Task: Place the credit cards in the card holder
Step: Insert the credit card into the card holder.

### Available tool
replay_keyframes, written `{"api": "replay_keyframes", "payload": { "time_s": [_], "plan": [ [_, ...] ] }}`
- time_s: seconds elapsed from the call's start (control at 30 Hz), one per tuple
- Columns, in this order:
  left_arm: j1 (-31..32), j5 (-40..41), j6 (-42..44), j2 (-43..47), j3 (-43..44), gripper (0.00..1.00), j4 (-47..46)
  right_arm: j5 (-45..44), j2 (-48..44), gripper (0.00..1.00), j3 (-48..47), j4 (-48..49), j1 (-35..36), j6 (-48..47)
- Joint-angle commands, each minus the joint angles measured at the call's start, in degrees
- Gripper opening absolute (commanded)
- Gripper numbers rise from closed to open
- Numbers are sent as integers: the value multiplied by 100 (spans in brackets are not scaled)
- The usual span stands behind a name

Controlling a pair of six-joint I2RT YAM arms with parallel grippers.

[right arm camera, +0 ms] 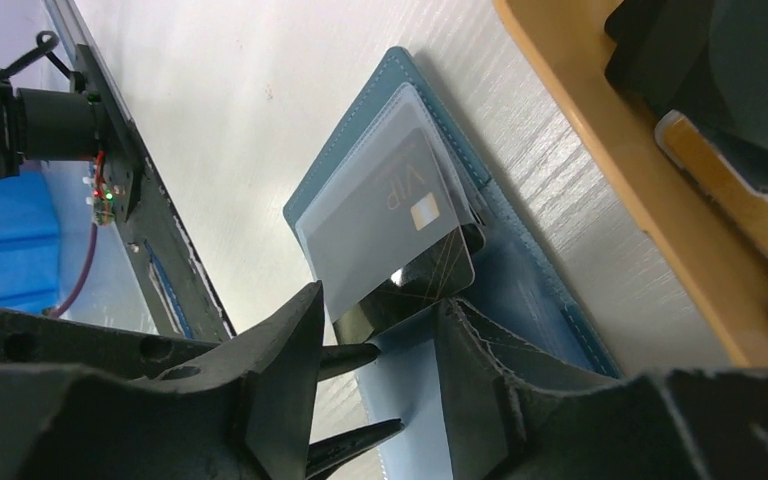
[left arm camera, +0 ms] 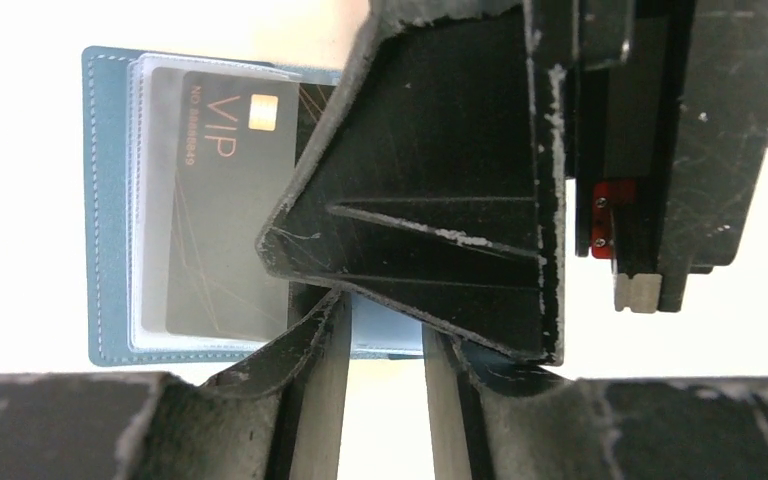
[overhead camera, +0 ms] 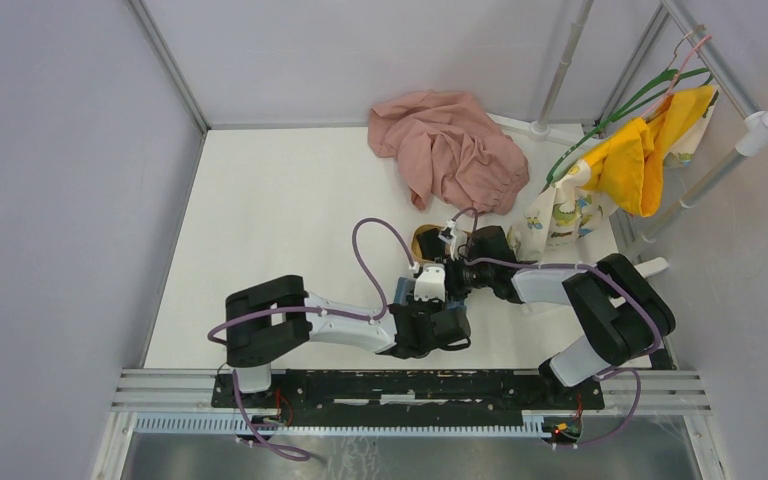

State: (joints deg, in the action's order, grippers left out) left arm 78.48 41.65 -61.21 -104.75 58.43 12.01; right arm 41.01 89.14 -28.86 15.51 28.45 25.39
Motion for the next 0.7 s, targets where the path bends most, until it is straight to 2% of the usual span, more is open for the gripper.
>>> {"api": "replay_keyframes", "payload": {
  "time_s": [0.0,0.1,0.2,0.4,0.5,0.67],
  "plan": [
    [-85,422,225,499,-164,40,-256,-53,-203,51,-222,-474,-91,-659],
    [-82,158,641,848,-449,41,-674,46,-209,52,-335,-674,-157,-994],
    [-81,-393,1219,1225,-800,44,-1365,641,-187,56,-439,-836,-192,-1724],
    [-142,-760,1647,2098,-1555,51,-1774,1113,-186,60,-690,-1399,-246,-2791],
    [-484,-1129,1665,2459,-1957,53,-1881,1160,-157,66,-728,-1526,-314,-2997],
    [-1313,-2134,1497,3020,-2793,54,-2565,1140,-57,70,-934,-2054,-389,-3401]
  ]
}}
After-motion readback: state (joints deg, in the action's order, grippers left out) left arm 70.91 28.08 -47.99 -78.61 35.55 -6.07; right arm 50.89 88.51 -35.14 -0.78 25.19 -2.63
